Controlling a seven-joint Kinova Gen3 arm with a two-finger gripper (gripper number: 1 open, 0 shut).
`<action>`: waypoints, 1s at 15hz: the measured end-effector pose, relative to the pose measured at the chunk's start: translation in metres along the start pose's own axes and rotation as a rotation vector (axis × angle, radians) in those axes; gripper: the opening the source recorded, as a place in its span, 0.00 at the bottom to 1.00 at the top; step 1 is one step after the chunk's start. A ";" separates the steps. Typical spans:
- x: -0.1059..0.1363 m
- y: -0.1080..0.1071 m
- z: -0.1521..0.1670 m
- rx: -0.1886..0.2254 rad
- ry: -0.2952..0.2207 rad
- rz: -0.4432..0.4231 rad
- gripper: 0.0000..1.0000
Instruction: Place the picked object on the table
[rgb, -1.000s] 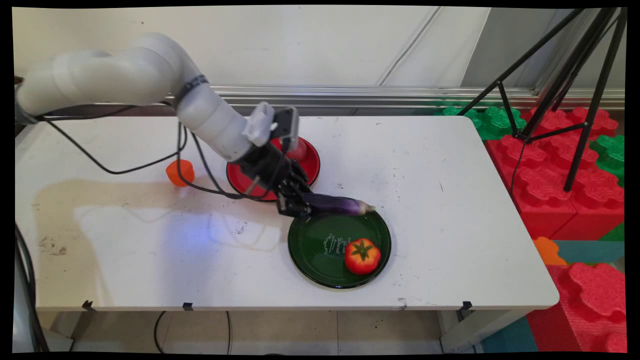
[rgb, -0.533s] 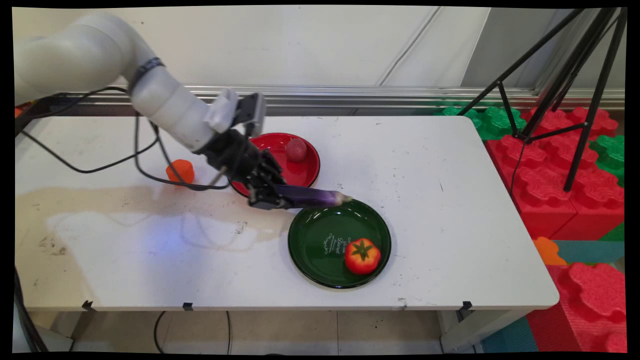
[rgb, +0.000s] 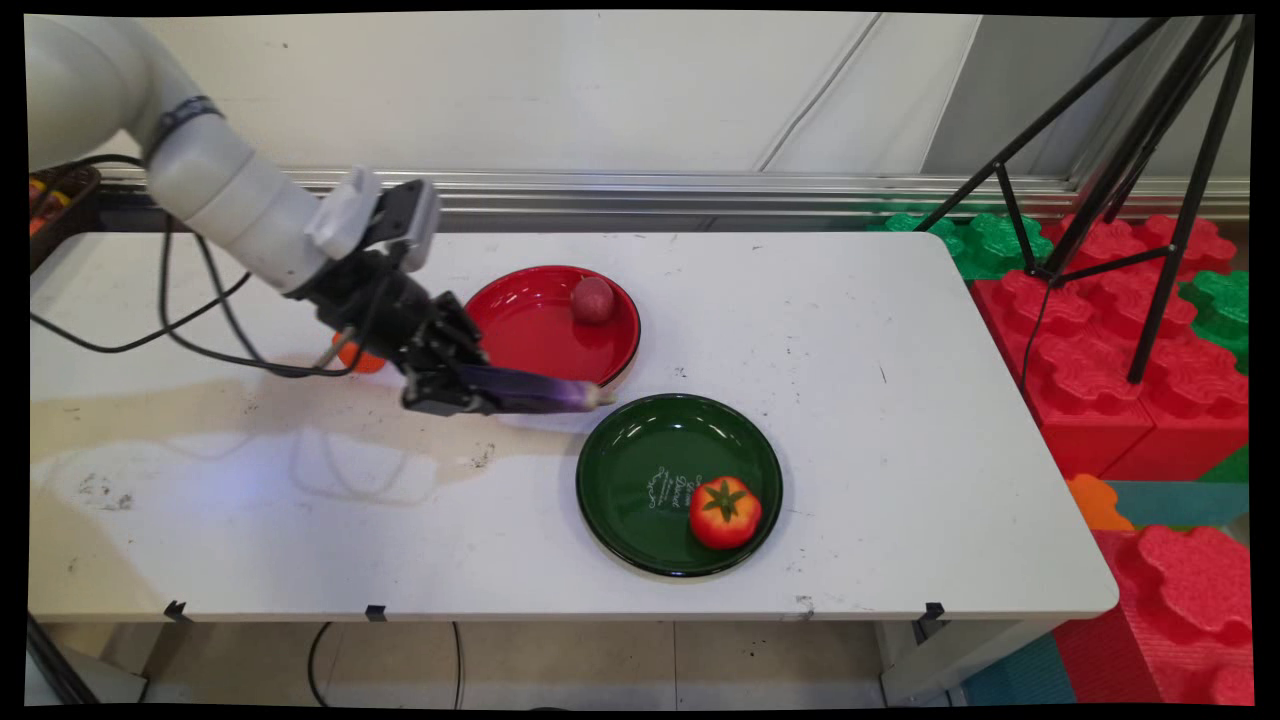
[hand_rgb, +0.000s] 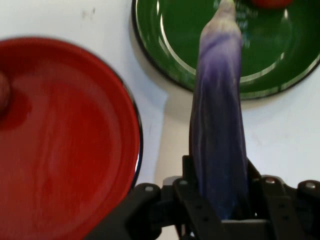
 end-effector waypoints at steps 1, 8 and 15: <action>-0.005 0.000 -0.003 0.003 -0.009 0.000 0.00; -0.056 -0.004 -0.017 0.020 -0.108 -0.011 0.00; -0.110 -0.011 -0.018 0.031 -0.206 -0.037 0.00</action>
